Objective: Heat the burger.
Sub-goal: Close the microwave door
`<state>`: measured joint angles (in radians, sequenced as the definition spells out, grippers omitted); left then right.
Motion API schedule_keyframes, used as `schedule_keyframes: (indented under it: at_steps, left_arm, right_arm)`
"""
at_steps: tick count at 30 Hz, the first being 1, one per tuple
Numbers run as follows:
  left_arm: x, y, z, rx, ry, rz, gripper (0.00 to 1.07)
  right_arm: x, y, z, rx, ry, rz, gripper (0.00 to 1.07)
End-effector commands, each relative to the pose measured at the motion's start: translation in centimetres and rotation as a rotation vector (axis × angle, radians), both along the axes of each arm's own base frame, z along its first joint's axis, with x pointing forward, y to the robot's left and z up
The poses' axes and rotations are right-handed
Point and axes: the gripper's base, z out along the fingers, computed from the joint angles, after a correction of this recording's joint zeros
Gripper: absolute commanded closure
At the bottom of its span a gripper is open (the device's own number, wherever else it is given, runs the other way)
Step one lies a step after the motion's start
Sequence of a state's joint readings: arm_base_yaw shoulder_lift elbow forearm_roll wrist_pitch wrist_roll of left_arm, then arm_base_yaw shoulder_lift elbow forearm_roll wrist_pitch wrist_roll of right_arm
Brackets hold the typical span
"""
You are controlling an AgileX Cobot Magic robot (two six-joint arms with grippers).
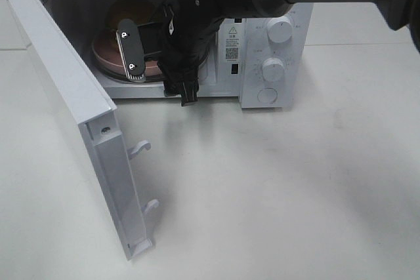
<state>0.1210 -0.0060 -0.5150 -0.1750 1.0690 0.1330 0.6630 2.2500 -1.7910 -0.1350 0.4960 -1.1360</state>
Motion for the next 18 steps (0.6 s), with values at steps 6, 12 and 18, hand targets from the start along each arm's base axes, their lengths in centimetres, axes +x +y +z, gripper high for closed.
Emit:
schedule_keyframes:
  at_steps: [6,12,18]
  left_arm:
    - [-0.1,-0.1,0.0,-0.011,-0.001,0.002,0.07]
    - [-0.1,-0.1,0.0,-0.011,-0.001,0.002,0.07]
    - [-0.1,-0.1,0.0,-0.011,-0.001,0.002,0.07]
  right_arm:
    - [-1.6,-2.1,1.7,0.001,0.005,-0.046,0.29]
    - [-2.8,-4.8,2.3,-0.003,0.039,-0.106,0.29]
    - [-4.5,-6.1,3.2,-0.003,0.042,-0.126,0.29]
